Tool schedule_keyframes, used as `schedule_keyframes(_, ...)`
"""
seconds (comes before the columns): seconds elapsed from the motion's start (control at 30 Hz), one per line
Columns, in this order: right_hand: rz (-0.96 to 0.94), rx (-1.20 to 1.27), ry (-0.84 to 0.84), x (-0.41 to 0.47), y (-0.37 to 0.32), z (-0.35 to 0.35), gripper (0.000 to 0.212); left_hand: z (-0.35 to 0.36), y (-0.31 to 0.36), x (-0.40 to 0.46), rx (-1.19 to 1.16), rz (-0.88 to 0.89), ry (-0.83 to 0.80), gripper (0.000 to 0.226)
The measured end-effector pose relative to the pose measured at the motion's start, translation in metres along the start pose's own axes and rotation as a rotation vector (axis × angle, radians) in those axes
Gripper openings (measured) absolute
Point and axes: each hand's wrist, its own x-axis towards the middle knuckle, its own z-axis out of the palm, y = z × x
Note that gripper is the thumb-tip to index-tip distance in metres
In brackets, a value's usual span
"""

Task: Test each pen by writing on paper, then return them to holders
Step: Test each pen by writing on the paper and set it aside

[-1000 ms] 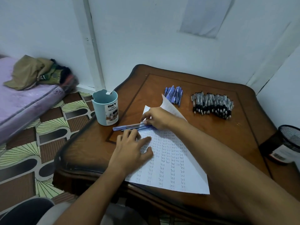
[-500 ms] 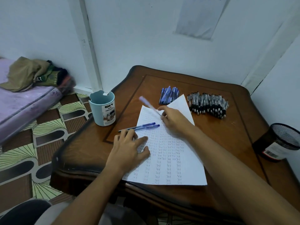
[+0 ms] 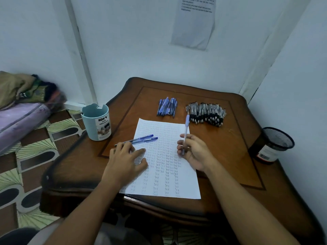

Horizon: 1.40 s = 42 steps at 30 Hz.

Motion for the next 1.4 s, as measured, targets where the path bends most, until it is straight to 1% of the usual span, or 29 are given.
schedule_keyframes(0.13,-0.005,-0.003,-0.001,-0.003,-0.002,-0.011,0.054,0.002,0.001,-0.001,0.003,-0.010,0.016,0.052)
schedule_keyframes(0.3,-0.022,-0.005,-0.051,-0.006,0.000,-0.017,0.071,0.004,0.001,-0.001,0.010,-0.005,0.051,0.051)
schedule_keyframes(0.37,-0.024,0.014,-0.066,-0.008,0.000,-0.017,0.066,0.004,0.001,0.000,0.011,-0.003,0.053,0.051)
schedule_keyframes(0.47,-0.033,0.085,-0.061,-0.010,0.000,-0.016,0.051,0.004,0.001,0.000,0.015,0.005,0.047,0.050)
schedule_keyframes(0.6,-0.050,0.123,-0.037,-0.007,0.001,-0.015,0.044,0.004,0.000,0.000,0.016,0.010,0.055,0.049)
schedule_keyframes(0.73,-0.059,0.113,-0.036,-0.003,0.000,-0.014,0.024,0.005,0.000,0.000,0.014,0.015,0.052,0.049)
schedule_keyframes(0.87,-0.078,0.015,0.003,0.003,-0.003,-0.012,0.019,0.004,0.000,0.000,0.013,0.013,0.052,0.049)
schedule_keyframes(0.97,-0.101,-0.050,0.051,0.008,-0.005,-0.009,0.019,0.003,0.001,0.000,0.006,0.011,0.053,0.050)
schedule_keyframes(1.1,-0.149,-0.303,0.144,0.015,-0.005,-0.006,0.020,0.004,0.001,0.000,0.004,0.017,0.067,0.048)
schedule_keyframes(1.23,-0.118,-0.452,0.193,0.021,-0.006,-0.001,0.021,0.005,0.000,0.000,0.007,0.017,0.075,0.045)
schedule_keyframes(1.33,-0.071,-0.595,0.218,0.025,-0.014,0.006,0.028,0.004,0.000,0.000,0.010,0.015,0.069,0.047)
schedule_keyframes(1.4,-0.023,-0.695,0.240,0.028,-0.020,0.010,0.040,0.004,0.000,0.001,0.012,0.014,0.058,0.048)
